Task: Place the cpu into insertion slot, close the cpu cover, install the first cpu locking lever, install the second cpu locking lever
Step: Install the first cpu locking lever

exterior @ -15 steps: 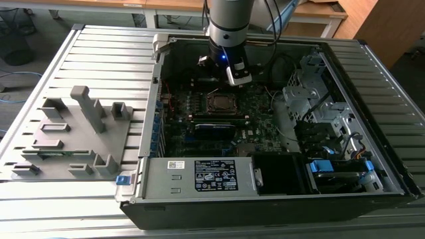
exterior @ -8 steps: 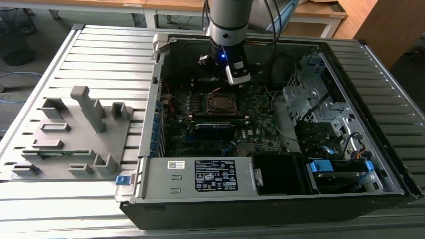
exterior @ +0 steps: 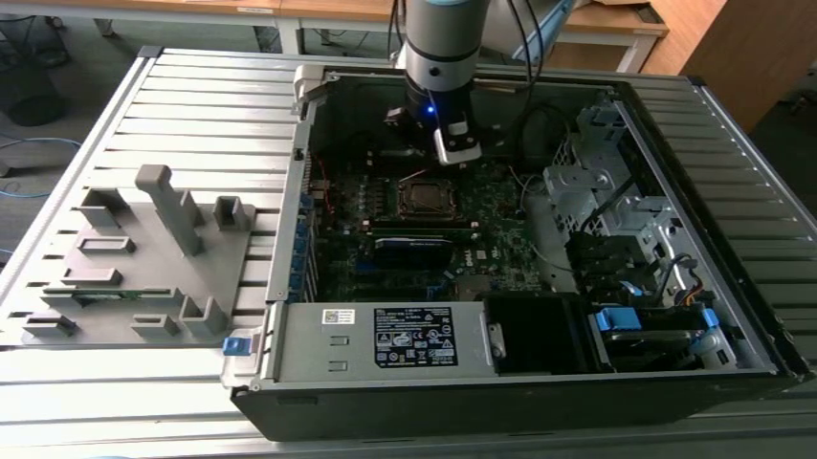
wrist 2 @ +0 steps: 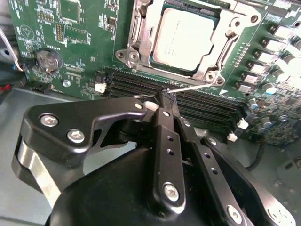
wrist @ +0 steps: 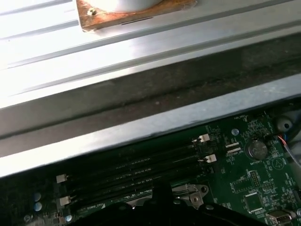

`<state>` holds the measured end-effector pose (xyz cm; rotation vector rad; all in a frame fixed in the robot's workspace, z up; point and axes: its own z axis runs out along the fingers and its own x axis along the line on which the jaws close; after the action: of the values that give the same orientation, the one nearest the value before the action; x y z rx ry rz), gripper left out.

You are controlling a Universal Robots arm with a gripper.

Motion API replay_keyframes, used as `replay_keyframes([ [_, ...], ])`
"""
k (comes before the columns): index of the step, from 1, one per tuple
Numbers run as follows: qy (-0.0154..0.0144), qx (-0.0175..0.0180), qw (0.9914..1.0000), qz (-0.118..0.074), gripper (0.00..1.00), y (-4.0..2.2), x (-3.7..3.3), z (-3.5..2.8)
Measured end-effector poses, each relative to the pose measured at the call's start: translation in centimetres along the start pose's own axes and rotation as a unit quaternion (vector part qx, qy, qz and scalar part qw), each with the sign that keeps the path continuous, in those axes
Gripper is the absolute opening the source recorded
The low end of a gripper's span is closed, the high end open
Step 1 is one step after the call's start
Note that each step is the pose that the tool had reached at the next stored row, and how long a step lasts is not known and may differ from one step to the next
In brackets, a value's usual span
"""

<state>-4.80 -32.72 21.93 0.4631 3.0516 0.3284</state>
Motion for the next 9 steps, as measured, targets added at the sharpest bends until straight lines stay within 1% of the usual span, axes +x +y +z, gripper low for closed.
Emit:
replay_keyframes([
  [3, -0.0034, 0.0000, 0.99987, 0.015, 0.11, 0.00, -0.02, 0.12],
  [6, -0.0064, 0.0001, 0.99955, 0.029, 0.11, 0.03, -0.01, 0.24],
  [7, -0.0072, 0.0001, 0.99943, 0.033, 0.11, 0.05, 0.00, 0.27],
  [9, -0.0074, 0.0002, 0.99940, 0.034, 0.11, 0.06, 0.00, 0.27],
])
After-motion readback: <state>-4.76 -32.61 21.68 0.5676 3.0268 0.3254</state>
